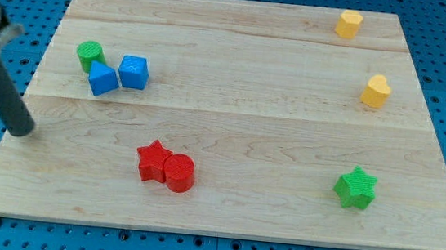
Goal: Push the green circle towards the bottom left
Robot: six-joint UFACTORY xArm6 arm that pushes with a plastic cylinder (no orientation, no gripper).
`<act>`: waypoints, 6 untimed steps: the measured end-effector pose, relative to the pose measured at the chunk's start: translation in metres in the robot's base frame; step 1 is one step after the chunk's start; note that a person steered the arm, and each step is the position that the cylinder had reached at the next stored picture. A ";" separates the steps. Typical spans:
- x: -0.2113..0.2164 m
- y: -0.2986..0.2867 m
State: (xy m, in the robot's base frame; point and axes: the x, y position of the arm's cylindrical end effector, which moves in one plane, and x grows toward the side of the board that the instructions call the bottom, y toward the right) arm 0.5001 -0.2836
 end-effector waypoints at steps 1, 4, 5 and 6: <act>-0.010 -0.021; -0.084 -0.021; -0.116 -0.004; -0.153 0.030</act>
State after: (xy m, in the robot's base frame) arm 0.3474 -0.2537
